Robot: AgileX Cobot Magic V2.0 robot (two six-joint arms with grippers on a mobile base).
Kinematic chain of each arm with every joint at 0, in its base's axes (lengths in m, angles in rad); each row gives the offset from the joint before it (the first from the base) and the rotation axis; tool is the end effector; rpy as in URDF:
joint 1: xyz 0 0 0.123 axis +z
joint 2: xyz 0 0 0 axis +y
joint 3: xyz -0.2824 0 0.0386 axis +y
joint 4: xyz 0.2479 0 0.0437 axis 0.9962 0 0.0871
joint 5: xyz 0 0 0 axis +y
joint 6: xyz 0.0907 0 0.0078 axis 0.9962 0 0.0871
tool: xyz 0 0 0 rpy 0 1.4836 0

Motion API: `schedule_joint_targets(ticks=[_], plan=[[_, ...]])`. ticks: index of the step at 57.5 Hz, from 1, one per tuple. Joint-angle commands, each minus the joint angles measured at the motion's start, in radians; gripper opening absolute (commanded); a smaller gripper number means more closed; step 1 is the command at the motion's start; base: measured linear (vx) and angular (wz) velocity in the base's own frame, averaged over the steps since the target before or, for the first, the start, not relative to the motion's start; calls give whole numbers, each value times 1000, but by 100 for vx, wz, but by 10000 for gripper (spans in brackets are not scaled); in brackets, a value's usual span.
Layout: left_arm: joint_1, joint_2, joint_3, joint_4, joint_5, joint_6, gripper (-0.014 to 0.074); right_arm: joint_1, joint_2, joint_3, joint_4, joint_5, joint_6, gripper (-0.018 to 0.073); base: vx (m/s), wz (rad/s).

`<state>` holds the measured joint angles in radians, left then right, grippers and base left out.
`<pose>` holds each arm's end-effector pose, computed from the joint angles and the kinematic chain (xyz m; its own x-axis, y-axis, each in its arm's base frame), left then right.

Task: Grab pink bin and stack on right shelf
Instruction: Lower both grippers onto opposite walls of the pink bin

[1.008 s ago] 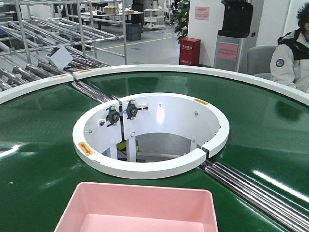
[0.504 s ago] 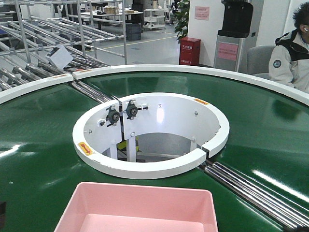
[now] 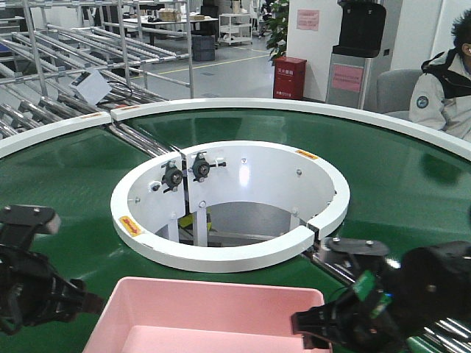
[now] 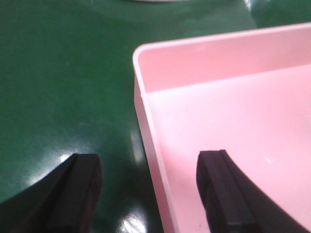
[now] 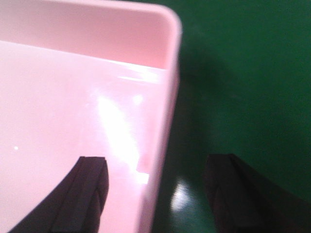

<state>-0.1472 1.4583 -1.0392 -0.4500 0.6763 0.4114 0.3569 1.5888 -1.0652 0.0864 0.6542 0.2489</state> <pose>0.2943 -0.0687 0.2753 -0.7928 0.1673 -0.5860 0.3370 0.9215 -0.1930 0.3003 0.1171 0.2379 -0.9048 -0.0046 -0.4258 -0.0939 0.9775 0.1889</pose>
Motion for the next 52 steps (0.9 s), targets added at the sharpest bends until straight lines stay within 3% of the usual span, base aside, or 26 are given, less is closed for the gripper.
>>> schedule_joint_targets(ticks=[1,13,20,31,36,46,48,52], plan=[[-5,33,-47,-37,1,7,528,15,8,-43,-3,-29,63,468,0,0],[-5,122,-46,-97,47,36,528,15,87,-43,2,1,83,410,0,0],[-5,150,-46,-153,73,94,525,15,102,-43,24,-6,83,340,0,0],[-5,196,-46,-157,67,96,468,15,103,-43,48,-8,78,204,0,0],[-5,208,-46,-157,84,87,375,15,103,-43,53,-12,76,141,0,0],[-4,196,-46,-210,97,84,84,11,97,-64,44,2,67,-16,0,0],[-4,185,-46,-226,97,86,19,11,90,-76,35,5,65,-15,0,0],[-4,158,-46,-262,100,92,-10,10,67,-114,9,17,65,-14,0,0]])
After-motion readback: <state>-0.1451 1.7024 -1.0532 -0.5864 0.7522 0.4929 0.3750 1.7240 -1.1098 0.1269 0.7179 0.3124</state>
